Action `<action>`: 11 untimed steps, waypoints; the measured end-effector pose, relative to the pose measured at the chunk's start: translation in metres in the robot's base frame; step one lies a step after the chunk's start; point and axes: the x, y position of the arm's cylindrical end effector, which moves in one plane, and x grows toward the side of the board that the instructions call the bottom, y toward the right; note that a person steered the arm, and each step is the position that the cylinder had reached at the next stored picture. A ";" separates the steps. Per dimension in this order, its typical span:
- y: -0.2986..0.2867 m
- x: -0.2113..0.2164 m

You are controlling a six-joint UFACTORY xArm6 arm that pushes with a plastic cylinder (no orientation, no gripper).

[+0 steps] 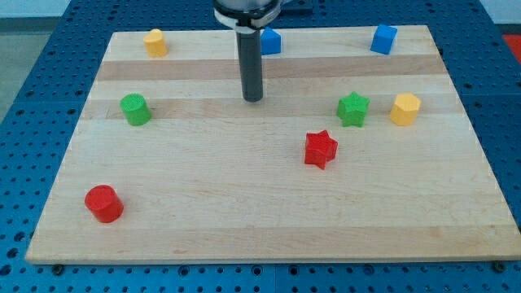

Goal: Slide the green star to the bottom center

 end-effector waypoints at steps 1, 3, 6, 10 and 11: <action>0.000 -0.002; 0.000 -0.002; 0.010 -0.002; 0.139 -0.006; 0.160 -0.005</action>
